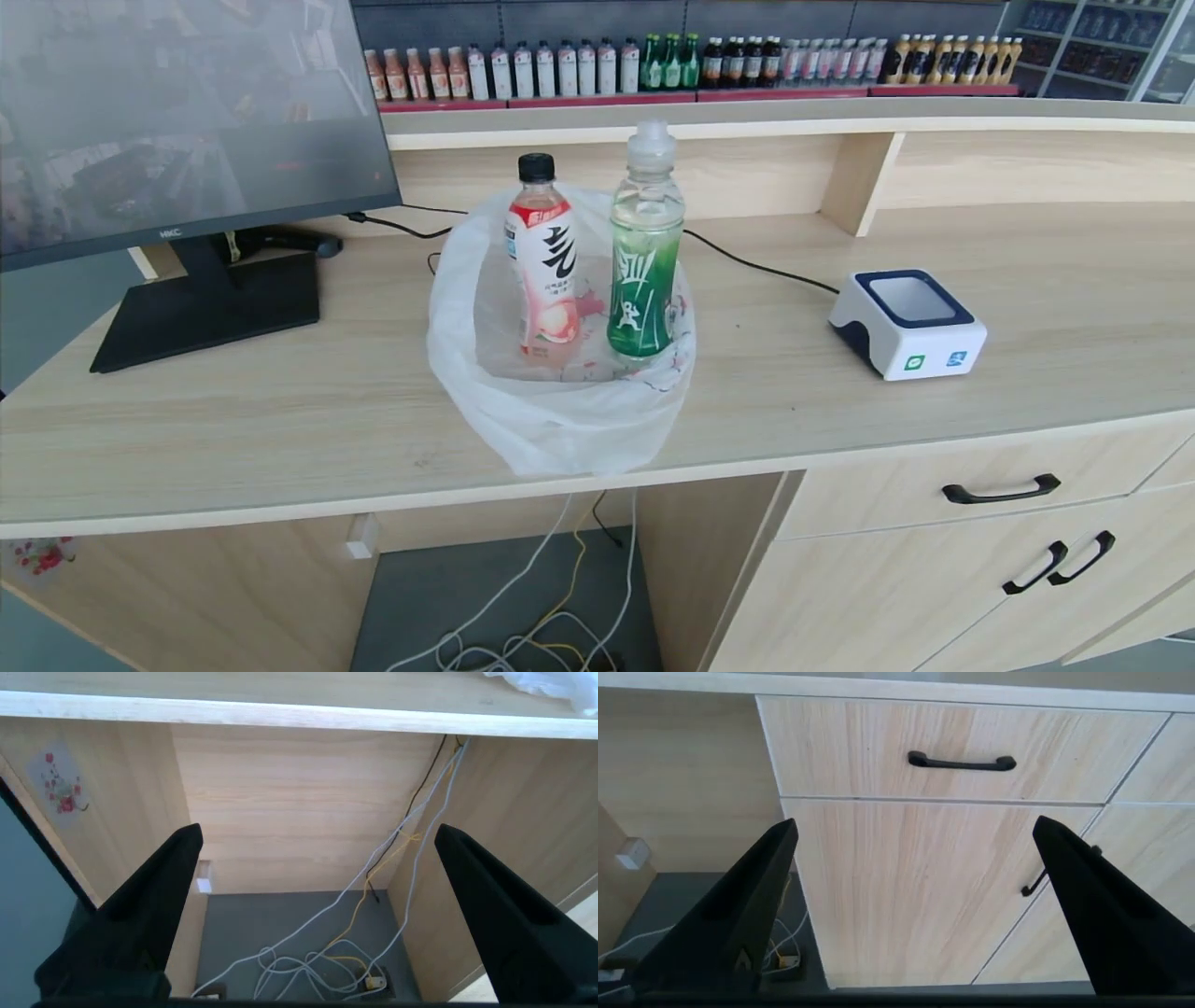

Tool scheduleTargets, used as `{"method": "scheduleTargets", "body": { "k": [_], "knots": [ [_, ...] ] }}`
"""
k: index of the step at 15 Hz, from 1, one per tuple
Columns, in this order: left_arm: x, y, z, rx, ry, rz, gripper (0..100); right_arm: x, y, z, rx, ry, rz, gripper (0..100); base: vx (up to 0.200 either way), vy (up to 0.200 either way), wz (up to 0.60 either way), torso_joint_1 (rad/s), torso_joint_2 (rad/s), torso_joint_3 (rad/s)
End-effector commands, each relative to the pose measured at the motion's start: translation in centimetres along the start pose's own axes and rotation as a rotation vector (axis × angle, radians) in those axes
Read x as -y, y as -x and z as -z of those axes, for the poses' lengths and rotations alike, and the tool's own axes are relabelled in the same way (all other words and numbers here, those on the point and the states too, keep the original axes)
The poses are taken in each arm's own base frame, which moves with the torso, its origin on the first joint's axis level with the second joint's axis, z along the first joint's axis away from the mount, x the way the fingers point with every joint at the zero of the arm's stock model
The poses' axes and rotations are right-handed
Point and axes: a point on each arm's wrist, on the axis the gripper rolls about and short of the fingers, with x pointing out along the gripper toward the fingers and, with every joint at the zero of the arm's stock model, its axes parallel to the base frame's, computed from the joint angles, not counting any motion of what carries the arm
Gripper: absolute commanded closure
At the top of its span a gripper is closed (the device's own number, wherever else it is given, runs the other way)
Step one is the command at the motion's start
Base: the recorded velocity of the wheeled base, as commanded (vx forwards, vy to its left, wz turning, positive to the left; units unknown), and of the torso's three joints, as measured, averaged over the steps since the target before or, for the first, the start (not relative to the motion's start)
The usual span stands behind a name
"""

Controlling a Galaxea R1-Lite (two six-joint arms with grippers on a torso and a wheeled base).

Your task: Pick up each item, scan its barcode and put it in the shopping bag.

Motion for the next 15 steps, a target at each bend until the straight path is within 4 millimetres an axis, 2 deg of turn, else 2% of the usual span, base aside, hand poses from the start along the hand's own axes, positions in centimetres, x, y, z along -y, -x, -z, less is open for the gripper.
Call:
{"method": "scheduleTargets", "body": {
  "k": [1,15],
  "knots": [
    [0.00,0.00,0.00,0.000,0.001,0.000,0,0.00,-0.01,-0.01,-0.001,0.000,0.000,0,0.000,-0.200,0.00,0.002,0.00,-0.002],
    [0.00,0.00,0.00,0.000,0.003,-0.002,0,0.01,-0.01,0.00,-0.003,0.005,0.003,0,0.000,-0.200,0.00,0.001,0.00,0.002]
  ]
}}
